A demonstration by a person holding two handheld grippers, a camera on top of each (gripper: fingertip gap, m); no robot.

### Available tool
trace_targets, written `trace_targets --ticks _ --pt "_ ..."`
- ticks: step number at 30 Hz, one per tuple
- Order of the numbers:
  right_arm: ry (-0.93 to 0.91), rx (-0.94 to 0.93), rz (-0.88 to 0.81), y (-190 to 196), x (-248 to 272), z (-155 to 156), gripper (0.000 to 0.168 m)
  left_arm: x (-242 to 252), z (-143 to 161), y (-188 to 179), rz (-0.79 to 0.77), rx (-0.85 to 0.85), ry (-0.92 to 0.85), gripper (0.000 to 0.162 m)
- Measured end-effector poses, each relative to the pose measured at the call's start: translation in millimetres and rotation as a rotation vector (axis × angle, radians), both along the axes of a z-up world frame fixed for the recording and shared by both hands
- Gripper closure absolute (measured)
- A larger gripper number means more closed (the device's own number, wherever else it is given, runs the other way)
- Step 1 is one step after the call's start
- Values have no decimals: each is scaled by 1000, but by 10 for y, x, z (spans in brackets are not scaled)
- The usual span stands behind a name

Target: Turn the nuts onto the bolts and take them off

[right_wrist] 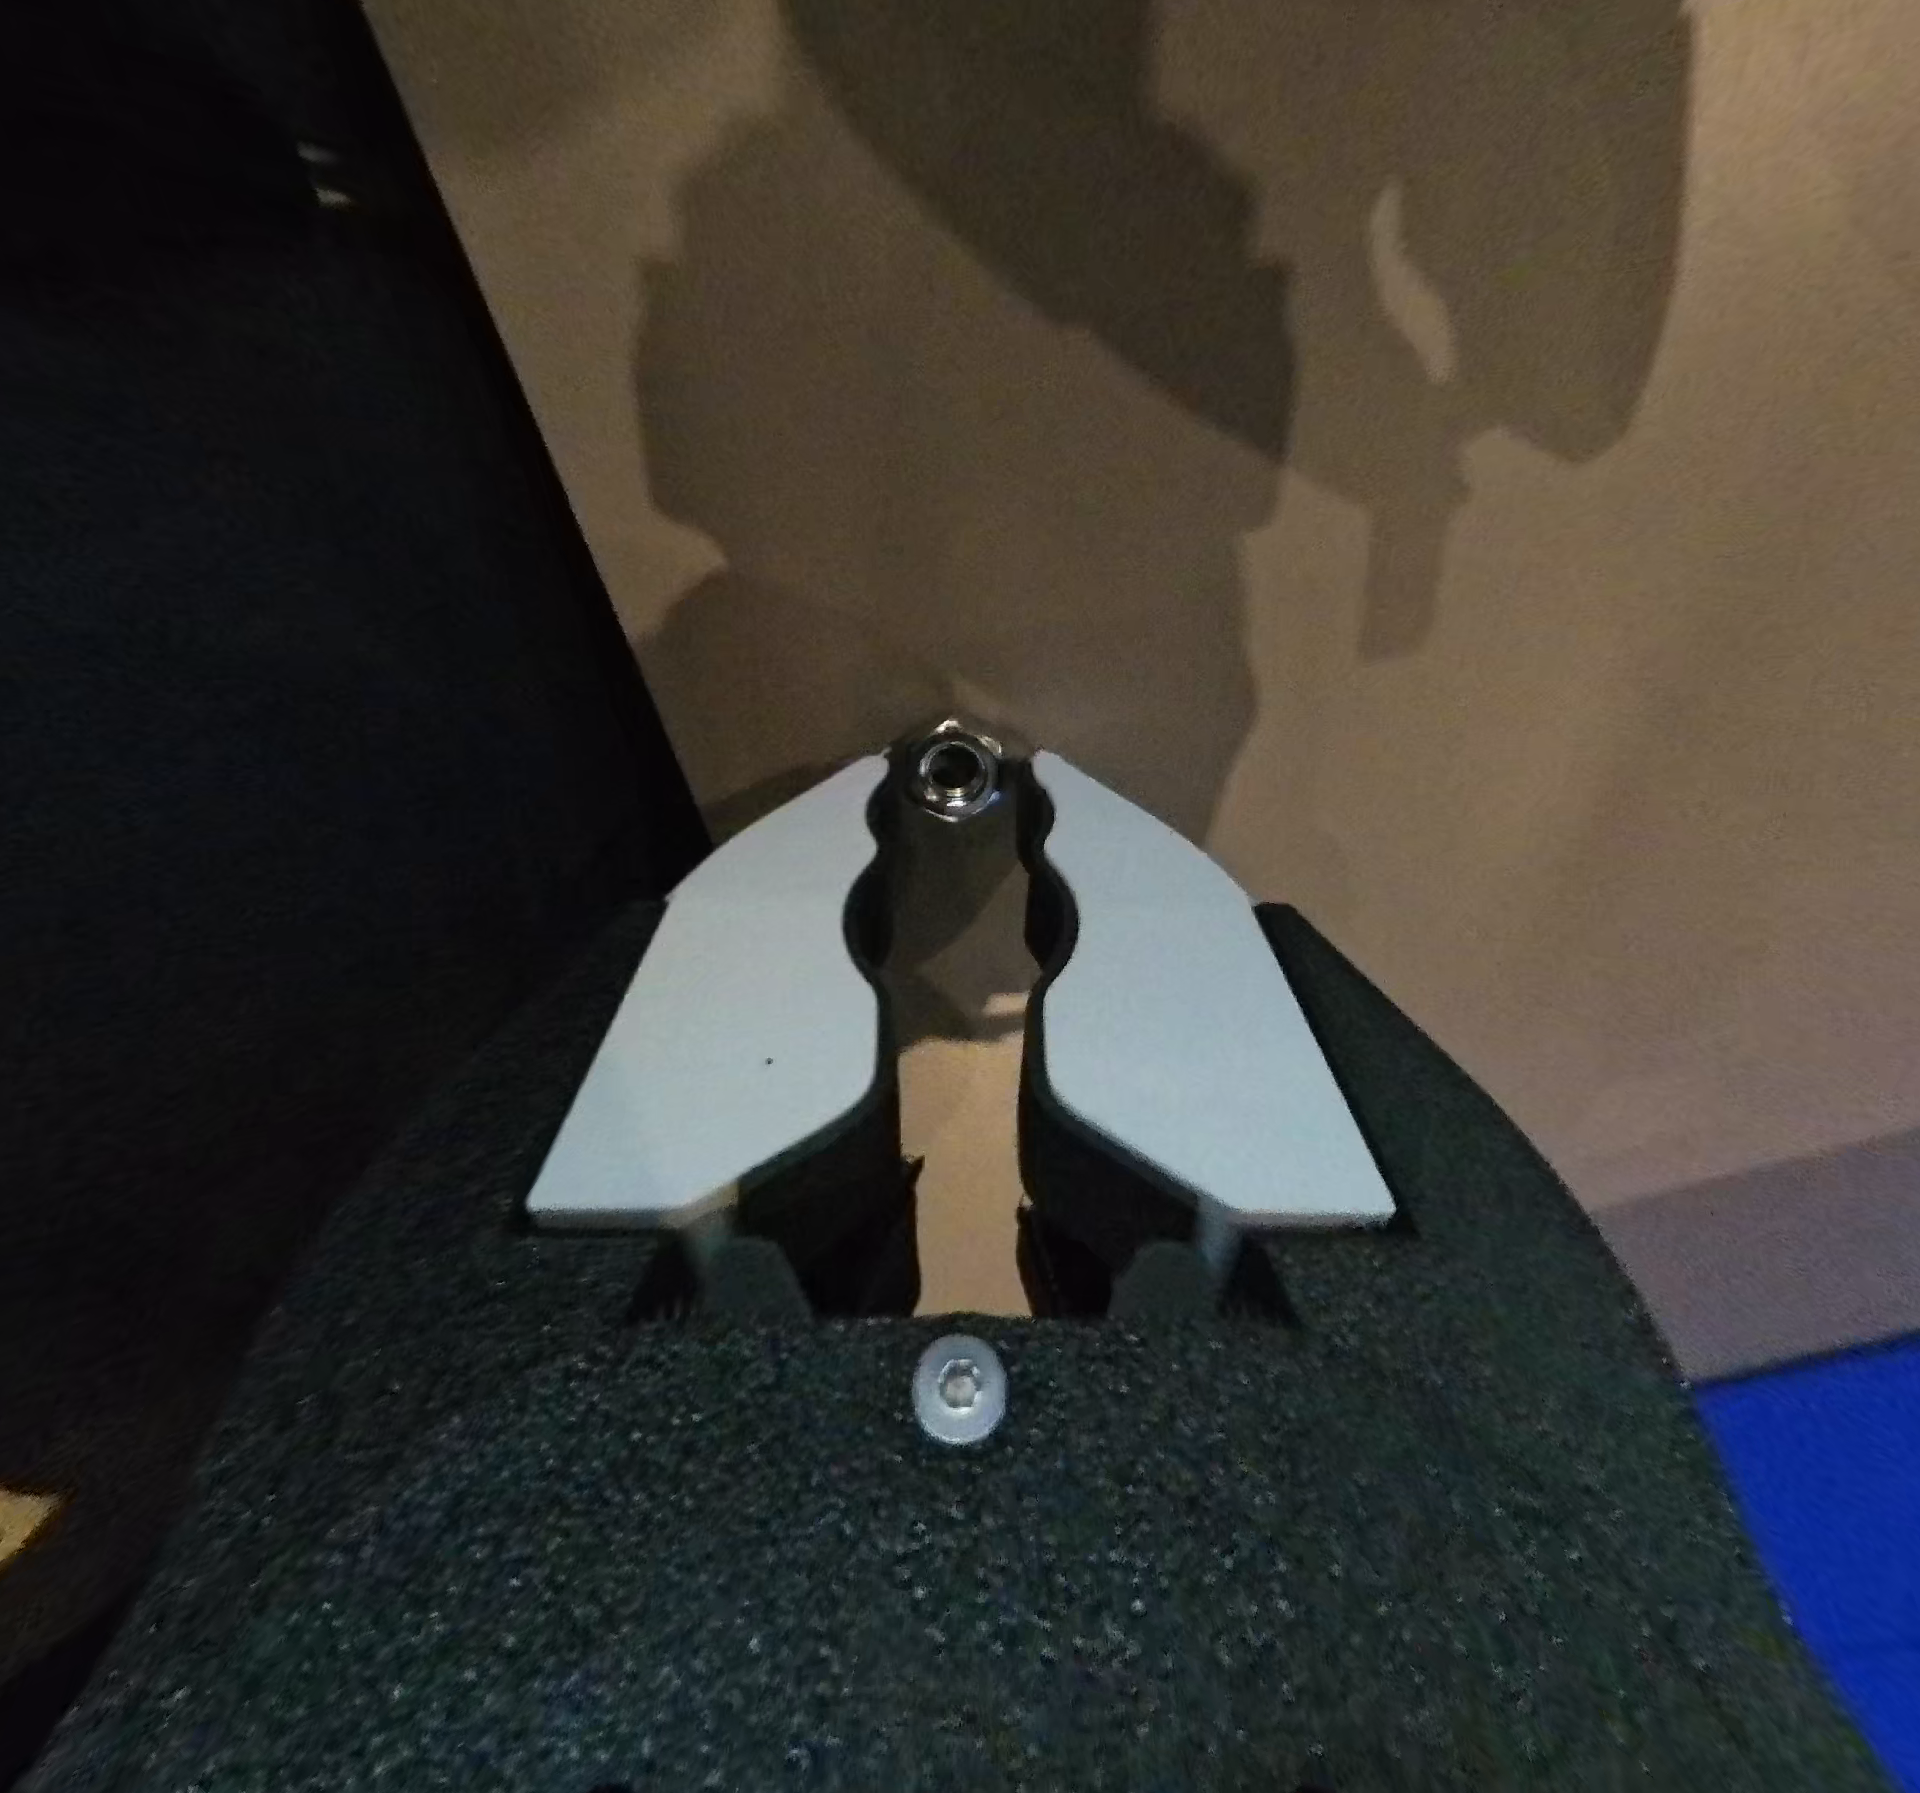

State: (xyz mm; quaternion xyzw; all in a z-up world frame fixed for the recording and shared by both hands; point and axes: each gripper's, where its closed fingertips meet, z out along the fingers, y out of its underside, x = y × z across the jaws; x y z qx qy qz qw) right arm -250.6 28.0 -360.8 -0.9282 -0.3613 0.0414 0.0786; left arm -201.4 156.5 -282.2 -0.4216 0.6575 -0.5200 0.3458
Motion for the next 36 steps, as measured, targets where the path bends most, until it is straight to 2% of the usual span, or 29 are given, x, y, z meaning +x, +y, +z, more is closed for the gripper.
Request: trace_targets --ticks 1,5,8,14,17,19,21,23,27,36 --pt "-3 1 2 3 6 -2 150 -1 2 1 0 -1 -1 144" --pt "-5 19 18 28 48 -4 151 -6 9 6 -1 -9 -2 144" --pt "38 113 3 162 144 98 151 -18 20 0 -12 -19 -6 144" --pt "207 611 -19 762 470 720 151 -106 58 -109 -136 -64 -11 144" --pt "449 867 37 896 485 1100 151 -185 75 -204 -252 -112 4 145" --pt "626 962 86 891 482 1250 151 -236 104 -242 -312 -155 8 145" --pt "749 969 126 888 464 1258 151 -264 139 -243 -339 -202 7 145" --pt "790 969 170 893 428 1219 151 -268 139 -241 -350 -233 27 145" --pt "779 928 244 956 339 1099 151 -292 95 -319 -388 -222 65 145" --pt "841 912 292 875 274 1098 151 -340 91 -392 -444 -239 87 145"
